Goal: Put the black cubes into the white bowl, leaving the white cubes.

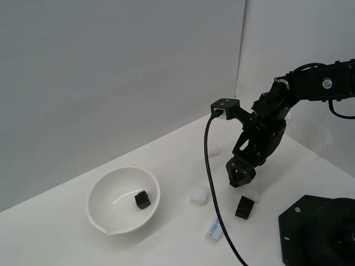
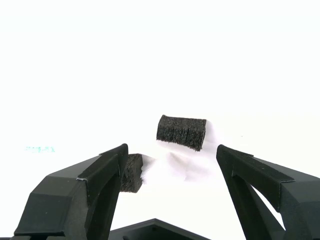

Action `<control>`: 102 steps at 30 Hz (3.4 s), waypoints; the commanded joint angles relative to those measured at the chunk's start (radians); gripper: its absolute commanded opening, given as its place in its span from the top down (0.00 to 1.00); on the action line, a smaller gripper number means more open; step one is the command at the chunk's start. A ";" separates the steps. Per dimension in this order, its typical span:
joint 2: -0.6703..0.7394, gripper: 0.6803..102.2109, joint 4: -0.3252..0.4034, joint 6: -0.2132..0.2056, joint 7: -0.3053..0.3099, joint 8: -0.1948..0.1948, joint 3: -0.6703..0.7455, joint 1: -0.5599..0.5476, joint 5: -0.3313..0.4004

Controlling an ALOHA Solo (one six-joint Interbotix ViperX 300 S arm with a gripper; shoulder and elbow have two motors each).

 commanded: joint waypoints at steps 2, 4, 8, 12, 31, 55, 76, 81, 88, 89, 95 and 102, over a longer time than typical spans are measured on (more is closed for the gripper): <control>0.002 0.02 -0.009 -0.006 -0.009 0.006 0.006 -0.008 -0.011; -0.008 0.02 -0.011 -0.008 -0.020 0.008 -0.005 -0.008 -0.012; -0.038 0.02 -0.014 -0.008 -0.034 0.008 -0.034 -0.006 -0.015; -0.072 0.02 -0.015 -0.008 -0.044 0.008 -0.069 -0.008 -0.018; -0.129 0.43 -0.035 -0.009 -0.075 0.008 -0.124 -0.008 -0.035; 0.041 0.66 -0.132 -0.051 0.063 0.006 0.046 -0.008 -0.133; 0.038 0.67 -0.333 -0.291 0.060 -0.015 0.040 -0.325 -0.339; -0.025 0.67 -0.393 -0.325 0.021 -0.015 -0.021 -0.410 -0.396; -0.106 0.78 -0.460 -0.334 0.002 -0.015 -0.101 -0.486 -0.465; -0.115 0.78 -0.466 -0.334 -0.005 -0.015 -0.110 -0.495 -0.471; -0.184 0.81 -0.502 -0.334 -0.021 -0.015 -0.179 -0.518 -0.506; -0.256 0.82 -0.554 -0.334 -0.021 -0.006 -0.253 -0.526 -0.558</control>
